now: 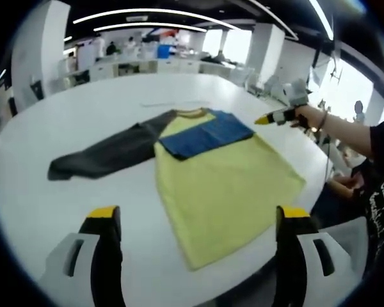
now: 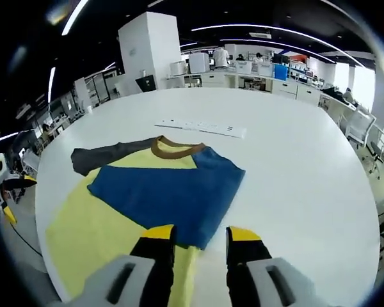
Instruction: Fold the garment on the visible template until the final outline fits inside the template.
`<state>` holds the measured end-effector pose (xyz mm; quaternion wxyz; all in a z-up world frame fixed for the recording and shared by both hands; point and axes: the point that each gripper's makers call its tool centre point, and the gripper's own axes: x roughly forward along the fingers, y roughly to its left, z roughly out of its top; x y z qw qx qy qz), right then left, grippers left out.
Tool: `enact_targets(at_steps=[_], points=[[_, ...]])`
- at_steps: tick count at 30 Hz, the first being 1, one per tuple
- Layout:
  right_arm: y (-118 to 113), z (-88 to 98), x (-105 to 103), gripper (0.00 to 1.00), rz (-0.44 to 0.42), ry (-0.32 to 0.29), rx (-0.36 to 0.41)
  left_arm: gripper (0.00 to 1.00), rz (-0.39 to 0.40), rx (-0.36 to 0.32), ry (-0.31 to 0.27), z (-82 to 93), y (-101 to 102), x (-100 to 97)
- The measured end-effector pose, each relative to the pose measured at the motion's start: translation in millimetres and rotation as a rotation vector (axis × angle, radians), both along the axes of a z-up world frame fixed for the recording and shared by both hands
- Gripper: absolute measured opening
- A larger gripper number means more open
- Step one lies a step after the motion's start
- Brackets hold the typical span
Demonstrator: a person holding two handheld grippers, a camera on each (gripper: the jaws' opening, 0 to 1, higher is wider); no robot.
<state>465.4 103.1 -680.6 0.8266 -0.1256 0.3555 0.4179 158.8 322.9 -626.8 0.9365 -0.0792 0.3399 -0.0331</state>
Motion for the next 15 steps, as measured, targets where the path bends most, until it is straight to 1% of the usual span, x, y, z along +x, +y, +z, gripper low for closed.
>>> enact_targets(at_steps=[4, 7, 15], points=[[-9, -8.4, 0, 0.25, -0.007, 0.009, -0.023, 0.96, 0.003, -0.001, 0.001, -0.3, 0, -0.2], [-14, -13.3, 0, 0.21, -0.015, 0.009, -0.037, 0.96, 0.002, -0.002, 0.003, -0.7, 0, -0.3], [-18, -27.2, 1, 0.21, -0.010, 0.029, -0.061, 0.96, 0.004, -0.003, 0.012, -2.9, 0, -1.7]])
